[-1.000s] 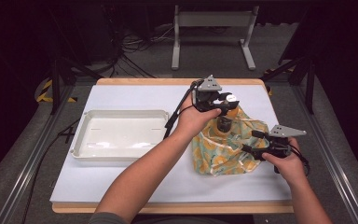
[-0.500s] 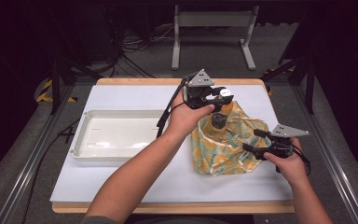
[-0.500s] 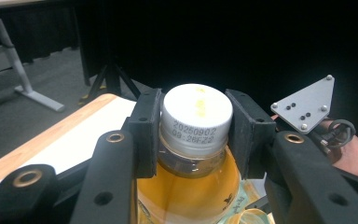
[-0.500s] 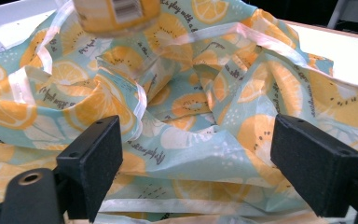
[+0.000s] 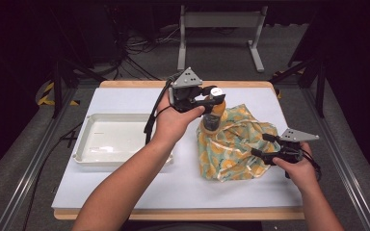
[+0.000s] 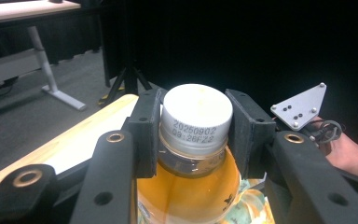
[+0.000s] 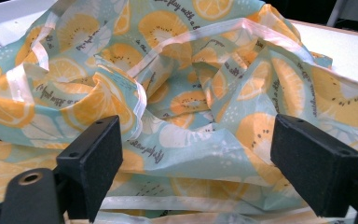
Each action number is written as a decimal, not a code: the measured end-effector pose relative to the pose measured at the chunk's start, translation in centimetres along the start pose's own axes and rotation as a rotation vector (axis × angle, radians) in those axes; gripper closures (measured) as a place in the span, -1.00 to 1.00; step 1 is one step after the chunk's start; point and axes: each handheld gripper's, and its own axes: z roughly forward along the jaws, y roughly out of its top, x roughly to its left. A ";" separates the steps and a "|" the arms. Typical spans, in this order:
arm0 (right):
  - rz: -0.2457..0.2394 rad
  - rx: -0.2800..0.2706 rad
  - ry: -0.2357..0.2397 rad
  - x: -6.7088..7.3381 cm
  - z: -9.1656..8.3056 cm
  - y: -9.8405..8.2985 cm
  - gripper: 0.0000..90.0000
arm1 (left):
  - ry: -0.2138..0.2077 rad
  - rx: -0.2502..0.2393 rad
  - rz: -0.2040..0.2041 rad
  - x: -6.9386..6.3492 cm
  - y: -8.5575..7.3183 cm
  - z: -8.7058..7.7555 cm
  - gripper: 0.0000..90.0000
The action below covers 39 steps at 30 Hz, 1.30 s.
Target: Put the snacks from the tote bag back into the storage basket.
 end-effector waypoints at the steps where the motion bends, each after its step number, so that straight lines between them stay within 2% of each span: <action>1: -0.004 0.003 -0.002 0.0 0.0 0.0 -0.61 | 0.016 0.005 0.002 0.2 -0.2 -0.7 0.30; 6: -0.010 0.004 -0.002 0.0 0.1 -0.1 -0.61 | 0.050 0.012 0.000 0.7 -1.0 -2.0 0.30; 11: -0.007 0.005 -0.001 0.0 0.1 -0.1 -0.61 | 0.068 0.011 -0.035 1.5 -2.0 -3.6 0.30; 14: -0.002 0.002 -0.001 -0.1 0.0 -0.1 -0.61 | 0.085 0.011 -0.032 1.7 -2.3 -4.5 0.30; 21: -0.002 0.006 -0.001 -0.1 0.1 -0.2 -0.61 | 0.112 -0.003 -0.056 2.3 -3.3 -6.6 0.30; 29: 0.002 0.000 0.000 -0.1 -0.3 -0.3 -0.61 | 0.164 -0.006 -0.071 3.1 -4.5 -9.0 0.30; 39: -0.009 -0.018 0.007 0.0 -0.5 -0.2 -0.64 | 0.216 -0.017 -0.093 3.7 -6.2 -11.1 0.30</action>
